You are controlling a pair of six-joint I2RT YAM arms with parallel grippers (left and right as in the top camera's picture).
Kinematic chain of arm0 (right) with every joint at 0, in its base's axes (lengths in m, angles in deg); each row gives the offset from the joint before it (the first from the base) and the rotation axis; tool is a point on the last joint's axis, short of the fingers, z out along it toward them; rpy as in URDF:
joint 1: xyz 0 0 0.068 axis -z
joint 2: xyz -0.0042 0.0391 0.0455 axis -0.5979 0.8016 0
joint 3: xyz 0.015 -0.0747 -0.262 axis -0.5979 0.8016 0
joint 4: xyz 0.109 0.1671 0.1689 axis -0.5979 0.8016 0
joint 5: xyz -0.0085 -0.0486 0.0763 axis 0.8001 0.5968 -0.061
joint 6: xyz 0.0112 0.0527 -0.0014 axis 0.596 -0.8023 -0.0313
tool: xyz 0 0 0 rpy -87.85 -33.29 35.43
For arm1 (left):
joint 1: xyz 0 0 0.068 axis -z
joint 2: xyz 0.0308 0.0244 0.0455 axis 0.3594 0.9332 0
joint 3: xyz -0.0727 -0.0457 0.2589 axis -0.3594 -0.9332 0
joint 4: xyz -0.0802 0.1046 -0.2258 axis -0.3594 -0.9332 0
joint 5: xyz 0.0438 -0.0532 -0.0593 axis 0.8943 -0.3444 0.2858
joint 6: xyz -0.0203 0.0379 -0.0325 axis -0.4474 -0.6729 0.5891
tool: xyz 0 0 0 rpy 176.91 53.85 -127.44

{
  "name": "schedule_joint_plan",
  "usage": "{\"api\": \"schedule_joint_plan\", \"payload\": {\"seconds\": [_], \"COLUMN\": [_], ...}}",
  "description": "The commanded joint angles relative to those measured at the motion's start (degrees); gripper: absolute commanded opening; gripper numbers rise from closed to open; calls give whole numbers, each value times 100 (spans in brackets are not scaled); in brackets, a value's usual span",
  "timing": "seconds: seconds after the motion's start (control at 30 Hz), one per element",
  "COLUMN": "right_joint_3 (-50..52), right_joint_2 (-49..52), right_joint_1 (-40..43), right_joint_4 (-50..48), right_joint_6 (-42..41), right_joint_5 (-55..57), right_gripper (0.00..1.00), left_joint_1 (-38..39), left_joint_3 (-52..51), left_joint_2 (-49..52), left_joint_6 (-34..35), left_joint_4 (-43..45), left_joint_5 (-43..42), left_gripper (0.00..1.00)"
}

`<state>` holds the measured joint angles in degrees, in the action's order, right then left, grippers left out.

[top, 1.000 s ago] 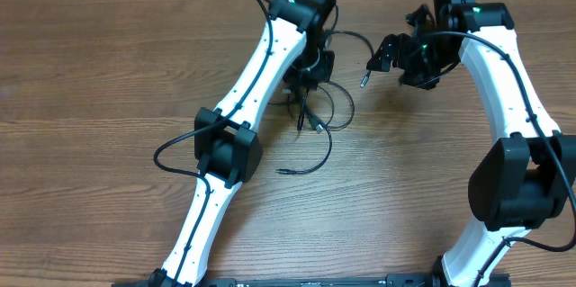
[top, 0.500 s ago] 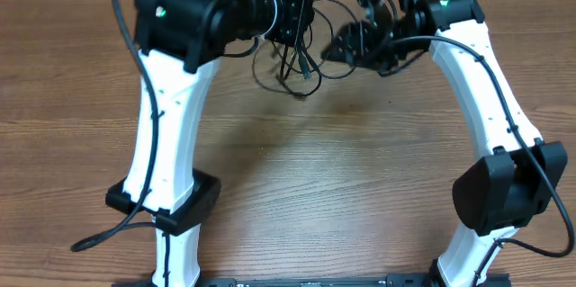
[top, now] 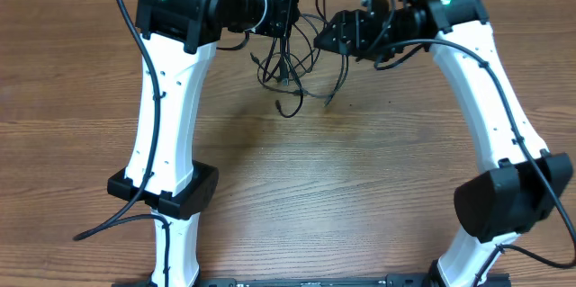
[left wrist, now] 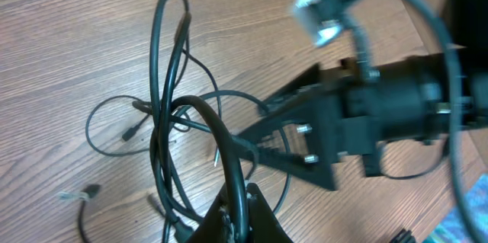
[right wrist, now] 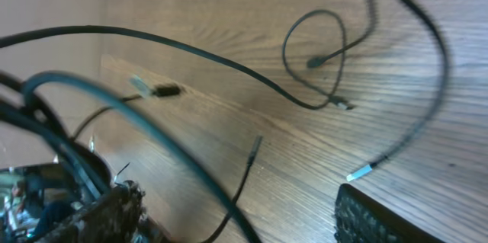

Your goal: Untangle cables

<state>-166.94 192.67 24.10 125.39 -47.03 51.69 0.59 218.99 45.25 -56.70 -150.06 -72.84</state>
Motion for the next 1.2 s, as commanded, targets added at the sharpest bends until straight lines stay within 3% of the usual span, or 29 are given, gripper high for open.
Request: {"api": "schedule_joint_plan", "payload": {"seconds": [0.0, 0.27, 0.63, 0.73, 0.9, 1.17], "right_joint_3": [-142, -127, 181, 181, 181, 417], "right_joint_2": [-426, -422, 11, 184, 422, 614], "right_joint_1": [15, -302, -796, -793, -791, -728], "right_joint_4": [-46, -446, -933, -968, -780, -612], "right_joint_6": [155, 175, -492, -1012, -1672, -1707], "right_joint_5": [-9, -428, 205, 841, 2087, 2518], "right_gripper": [81, 82, 77, 71, 68, 69], "left_joint_1": [-39, -37, -37, -37, -142, -658], "left_joint_3": [33, 33, 33, 39, 68, 76], "left_joint_2": [-9, -9, -9, -20, -271, -1198], "left_joint_6": [42, 133, 173, 186, 221, 400], "left_joint_4": [66, 87, 155, 175, 264, 577], "left_joint_5": [37, 20, -428, -501, -498, -503], "left_gripper": [4, 4, 4, 4, 4, 4]}}
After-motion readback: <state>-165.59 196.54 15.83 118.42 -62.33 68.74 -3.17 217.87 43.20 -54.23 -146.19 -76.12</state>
